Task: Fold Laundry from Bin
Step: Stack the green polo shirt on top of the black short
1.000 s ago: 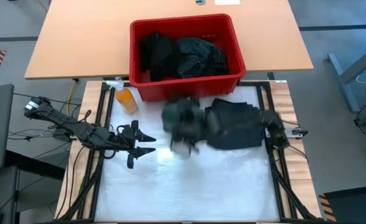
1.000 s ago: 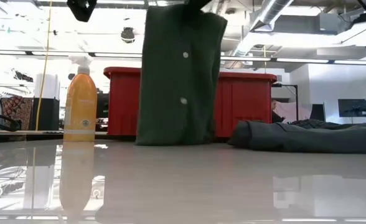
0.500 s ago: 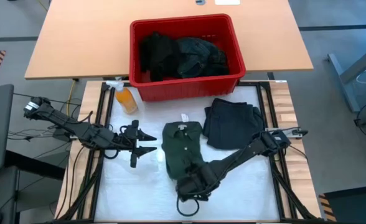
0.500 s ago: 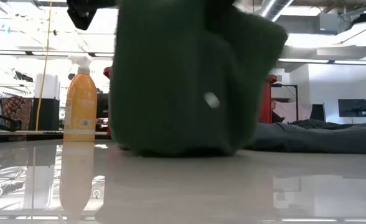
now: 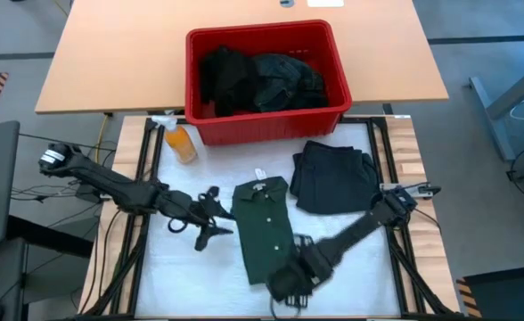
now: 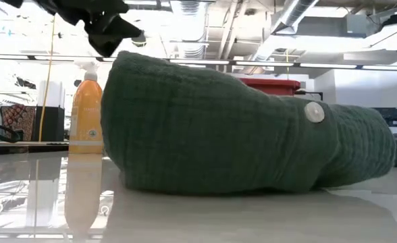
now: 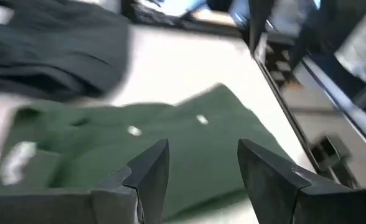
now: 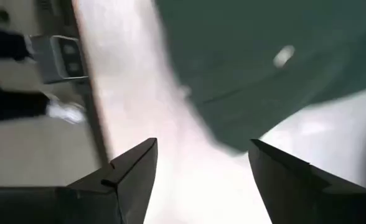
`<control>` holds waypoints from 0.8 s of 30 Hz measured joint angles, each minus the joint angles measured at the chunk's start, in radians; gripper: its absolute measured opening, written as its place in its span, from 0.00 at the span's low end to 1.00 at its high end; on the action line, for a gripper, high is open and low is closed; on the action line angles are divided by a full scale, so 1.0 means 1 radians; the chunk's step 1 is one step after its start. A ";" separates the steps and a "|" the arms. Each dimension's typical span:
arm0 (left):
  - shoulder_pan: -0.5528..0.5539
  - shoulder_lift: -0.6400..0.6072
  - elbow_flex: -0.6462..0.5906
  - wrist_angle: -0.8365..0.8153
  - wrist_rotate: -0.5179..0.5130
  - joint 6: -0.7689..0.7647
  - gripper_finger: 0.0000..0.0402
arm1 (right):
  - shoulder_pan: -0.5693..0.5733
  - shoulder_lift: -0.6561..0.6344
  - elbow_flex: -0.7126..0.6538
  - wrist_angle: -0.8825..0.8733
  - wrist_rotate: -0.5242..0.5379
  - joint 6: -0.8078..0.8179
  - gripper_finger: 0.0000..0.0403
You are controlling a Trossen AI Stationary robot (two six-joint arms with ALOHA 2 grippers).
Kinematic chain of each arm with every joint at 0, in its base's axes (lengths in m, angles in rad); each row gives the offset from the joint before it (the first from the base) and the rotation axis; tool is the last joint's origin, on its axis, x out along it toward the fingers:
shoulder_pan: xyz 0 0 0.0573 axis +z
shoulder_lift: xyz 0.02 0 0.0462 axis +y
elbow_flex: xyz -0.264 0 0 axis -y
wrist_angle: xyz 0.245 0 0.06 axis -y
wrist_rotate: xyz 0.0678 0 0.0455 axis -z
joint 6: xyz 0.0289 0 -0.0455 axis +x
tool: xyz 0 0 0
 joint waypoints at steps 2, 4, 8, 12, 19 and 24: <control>0.000 0.062 0.000 0.064 0.052 0.035 0.45 | 0.048 0.001 -0.018 0.049 -0.001 0.159 0.70; 0.000 0.124 0.000 0.118 0.093 0.070 0.45 | 0.087 0.001 -0.060 0.139 0.014 0.335 0.70; 0.001 0.240 0.015 0.214 0.137 0.034 0.45 | 0.150 0.002 -0.163 0.305 0.123 0.682 0.70; 0.038 0.315 0.069 0.173 0.173 -0.306 0.45 | 0.226 0.004 -0.268 0.368 0.277 1.141 0.70; 0.163 0.311 0.140 0.123 0.317 -0.412 0.45 | 0.327 0.004 -0.455 0.780 0.601 1.418 0.70; 0.188 0.317 0.223 0.053 0.371 -0.232 0.45 | 0.283 0.005 -0.500 0.841 0.707 1.407 0.70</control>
